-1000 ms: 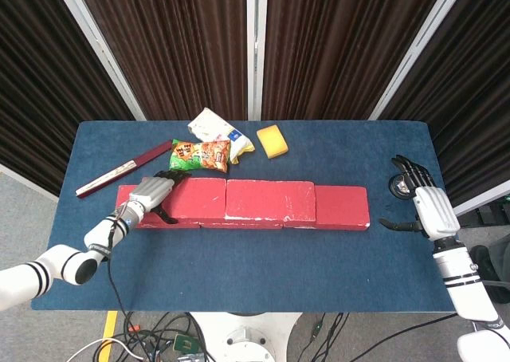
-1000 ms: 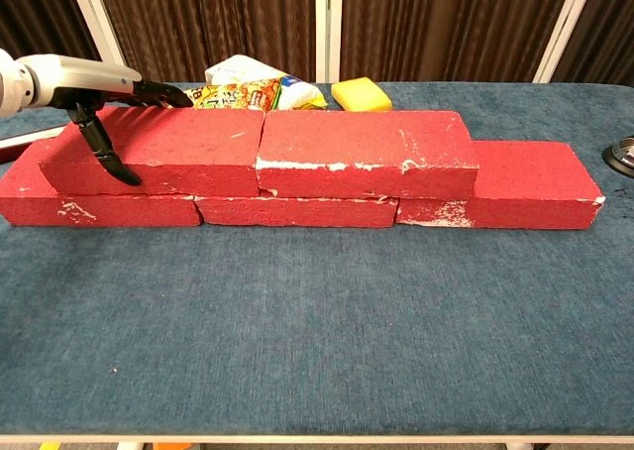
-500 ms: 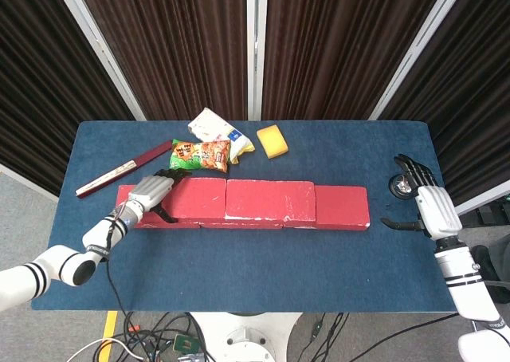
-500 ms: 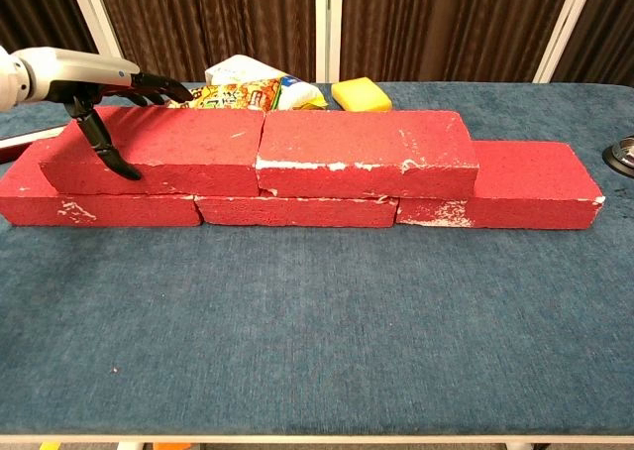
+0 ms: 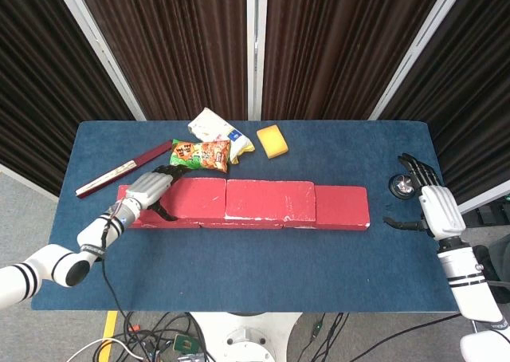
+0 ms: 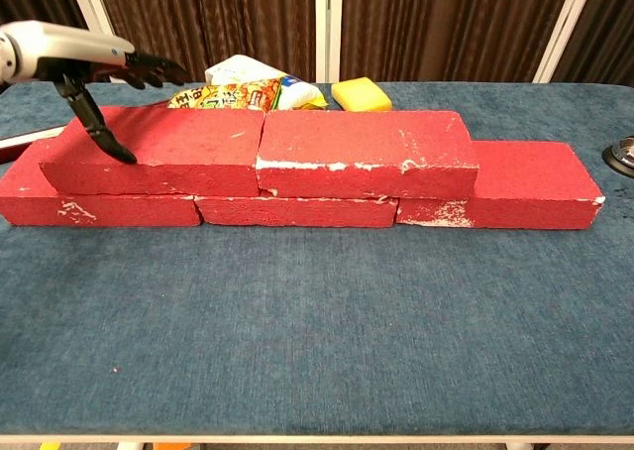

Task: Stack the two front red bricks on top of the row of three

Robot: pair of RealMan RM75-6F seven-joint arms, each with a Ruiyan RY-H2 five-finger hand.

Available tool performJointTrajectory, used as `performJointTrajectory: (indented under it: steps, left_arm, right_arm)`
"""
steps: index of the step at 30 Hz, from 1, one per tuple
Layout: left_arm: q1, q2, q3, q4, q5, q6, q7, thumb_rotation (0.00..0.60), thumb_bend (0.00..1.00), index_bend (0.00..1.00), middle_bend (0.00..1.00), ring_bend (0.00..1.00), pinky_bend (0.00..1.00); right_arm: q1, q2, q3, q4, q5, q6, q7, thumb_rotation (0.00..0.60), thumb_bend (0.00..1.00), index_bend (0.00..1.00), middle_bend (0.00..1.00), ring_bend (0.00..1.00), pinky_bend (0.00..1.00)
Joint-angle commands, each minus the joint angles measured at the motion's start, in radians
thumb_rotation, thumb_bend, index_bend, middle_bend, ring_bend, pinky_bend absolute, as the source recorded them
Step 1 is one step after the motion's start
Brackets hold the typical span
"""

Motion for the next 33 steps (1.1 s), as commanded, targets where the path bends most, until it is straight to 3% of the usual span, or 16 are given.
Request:
performJointTrajectory:
  steps: [1,4,7,12,15,20,26,33]
  left_arm:
    - [0.022,0.059,-0.018,-0.059,0.003,0.054,0.002,0.600,0.00,0.00,0.00,0.00,0.00]
    - [0.074,0.125,-0.033,-0.137,0.017,0.164,0.008,0.600,0.00,0.00,0.00,0.00,0.00]
    - [0.171,0.153,-0.030,-0.198,0.069,0.372,0.047,0.600,0.00,0.00,0.00,0.00,0.00]
    - [0.337,0.157,0.018,-0.280,0.124,0.647,0.118,0.600,0.00,0.00,0.00,0.00,0.00]
    - [0.426,0.141,0.062,-0.307,0.144,0.759,0.163,0.600,0.00,0.00,0.00,0.00,0.00]
    - [0.574,0.048,0.126,-0.248,0.192,0.952,0.216,0.600,0.00,0.00,0.00,0.00,0.00]
    - [0.688,-0.012,0.177,-0.172,0.224,1.046,0.194,0.600,0.00,0.00,0.00,0.00,0.00]
    - [0.731,-0.001,0.207,-0.182,0.268,1.036,0.183,0.600,0.00,0.00,0.00,0.00,0.00]
  right_arm:
    - [-0.003,0.002,-0.002,-0.001,-0.003,0.004,0.000,0.600,0.00,0.00,0.00,0.00,0.00]
    - [-0.014,0.005,-0.010,0.000,-0.015,0.019,-0.001,0.600,0.00,0.00,0.00,0.00,0.00]
    - [-0.035,0.007,-0.027,0.010,-0.035,0.044,-0.008,0.600,0.00,0.00,0.00,0.00,0.00]
    - [-0.085,-0.006,-0.080,0.054,-0.066,0.085,-0.036,0.600,0.00,0.00,0.00,0.00,0.00]
    - [-0.128,-0.027,-0.113,0.087,-0.077,0.123,-0.073,0.600,0.00,0.00,0.00,0.00,0.00]
    - [-0.201,-0.056,-0.166,0.129,-0.096,0.182,-0.090,0.600,0.00,0.00,0.00,0.00,0.00]
    - [-0.260,-0.099,-0.201,0.172,-0.129,0.242,-0.069,0.600,0.00,0.00,0.00,0.00,0.00]
    - [-0.290,-0.132,-0.216,0.198,-0.165,0.279,-0.072,0.600,0.00,0.00,0.00,0.00,0.00]
